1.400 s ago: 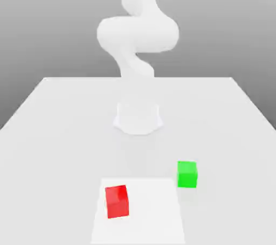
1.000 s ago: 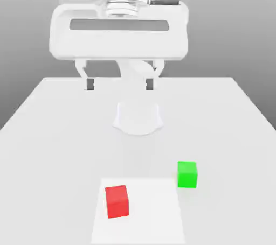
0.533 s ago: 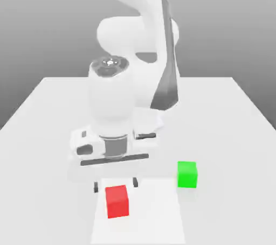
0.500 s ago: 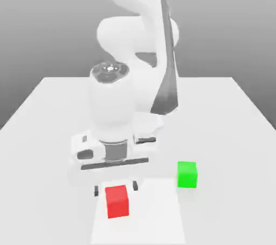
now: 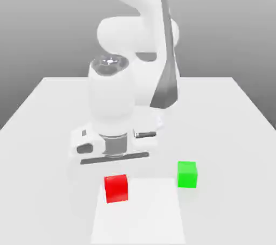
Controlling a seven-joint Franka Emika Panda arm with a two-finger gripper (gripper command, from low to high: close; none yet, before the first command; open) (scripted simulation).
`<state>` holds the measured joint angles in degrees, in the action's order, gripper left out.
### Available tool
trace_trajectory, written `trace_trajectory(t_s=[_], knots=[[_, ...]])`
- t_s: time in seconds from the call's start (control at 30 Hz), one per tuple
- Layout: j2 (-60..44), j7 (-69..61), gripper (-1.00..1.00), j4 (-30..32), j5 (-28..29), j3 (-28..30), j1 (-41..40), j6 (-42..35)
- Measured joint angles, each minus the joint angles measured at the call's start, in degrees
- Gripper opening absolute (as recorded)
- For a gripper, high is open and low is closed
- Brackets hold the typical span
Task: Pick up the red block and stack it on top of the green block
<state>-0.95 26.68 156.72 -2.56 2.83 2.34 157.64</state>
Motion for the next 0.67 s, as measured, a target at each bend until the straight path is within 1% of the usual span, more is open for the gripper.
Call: trace_trajectory(t_s=[0.07,0.27,0.37,0.53,0.57,0.67], knots=[[3.9,0.4,-1.0,2.7,-1.2,-2.2,4.2,-1.2],[15.3,3.2,-1.0,11.2,-2.8,-9.9,13.0,-4.1],[13.2,4.4,-1.0,12.4,-2.0,-11.8,13.8,-0.7],[3.5,7.0,-1.0,12.2,1.5,-12.4,12.5,8.8],[1.7,7.7,1.0,12.2,2.6,-12.1,12.6,10.5],[1.7,7.7,1.0,12.2,2.6,-12.1,12.4,10.5]])
